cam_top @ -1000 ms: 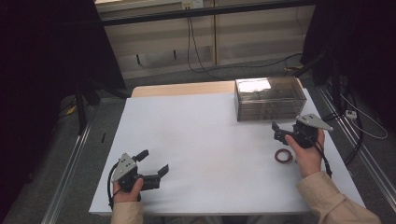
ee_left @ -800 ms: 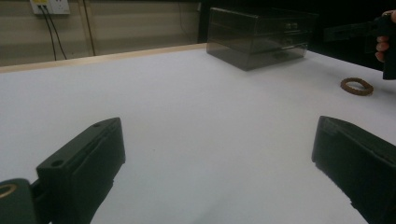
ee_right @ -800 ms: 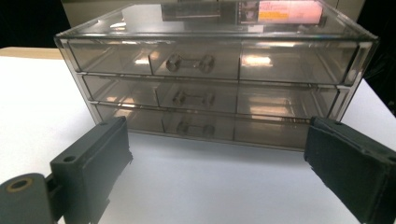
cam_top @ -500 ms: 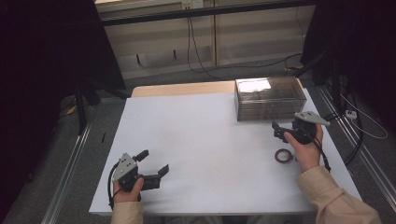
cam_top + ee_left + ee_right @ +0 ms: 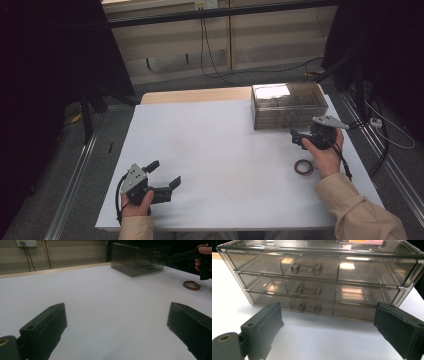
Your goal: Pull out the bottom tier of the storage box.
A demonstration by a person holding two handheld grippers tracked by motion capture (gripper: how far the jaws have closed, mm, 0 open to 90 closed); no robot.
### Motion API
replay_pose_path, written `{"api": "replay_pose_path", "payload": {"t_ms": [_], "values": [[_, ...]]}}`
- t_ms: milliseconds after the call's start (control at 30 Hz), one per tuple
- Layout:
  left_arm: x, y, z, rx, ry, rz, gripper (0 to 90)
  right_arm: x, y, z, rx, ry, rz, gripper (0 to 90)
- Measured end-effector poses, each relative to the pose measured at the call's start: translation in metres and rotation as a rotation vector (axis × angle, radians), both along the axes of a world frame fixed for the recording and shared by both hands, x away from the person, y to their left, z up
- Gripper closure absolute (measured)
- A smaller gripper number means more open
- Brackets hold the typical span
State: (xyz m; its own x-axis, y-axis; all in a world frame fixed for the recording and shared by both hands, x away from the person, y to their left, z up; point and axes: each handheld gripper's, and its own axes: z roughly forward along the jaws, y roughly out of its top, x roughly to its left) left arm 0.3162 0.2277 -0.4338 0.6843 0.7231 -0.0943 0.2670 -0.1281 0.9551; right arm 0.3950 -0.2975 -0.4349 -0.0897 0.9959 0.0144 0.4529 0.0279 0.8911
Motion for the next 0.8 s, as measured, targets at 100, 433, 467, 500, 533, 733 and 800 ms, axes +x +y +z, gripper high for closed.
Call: {"api": "replay_pose_path", "payload": {"t_ms": [100, 433, 467, 500, 533, 733, 800], "values": [[0.0, 0.0, 0.0, 0.0, -0.002, -0.001, 2.7, 0.002, 0.0, 0.001, 0.0, 0.01, 0.007, 7.2], [0.0, 0.002, 0.001, -0.015, 0.001, 0.008, 2.7, 0.009, 0.0, 0.003, -0.003, 0.012, 0.003, 7.5], [0.0, 0.003, 0.001, -0.011, -0.002, 0.007, 2.7, 0.01, 0.0, 0.002, -0.002, 0.017, 0.001, 7.5], [0.0, 0.003, 0.001, -0.009, -0.003, 0.007, 2.7, 0.011, 0.0, 0.002, 0.002, 0.022, 0.001, 7.5], [0.0, 0.003, 0.001, -0.009, -0.003, 0.006, 2.7, 0.011, -0.001, 0.001, 0.003, 0.029, -0.003, 7.5], [0.001, 0.001, 0.001, -0.005, 0.001, 0.002, 2.7, 0.018, -0.005, 0.002, -0.001, 0.046, -0.011, 7.5], [0.001, 0.002, 0.001, -0.002, -0.001, 0.002, 2.7, 0.021, -0.005, 0.001, -0.013, 0.06, -0.008, 7.6]]}}
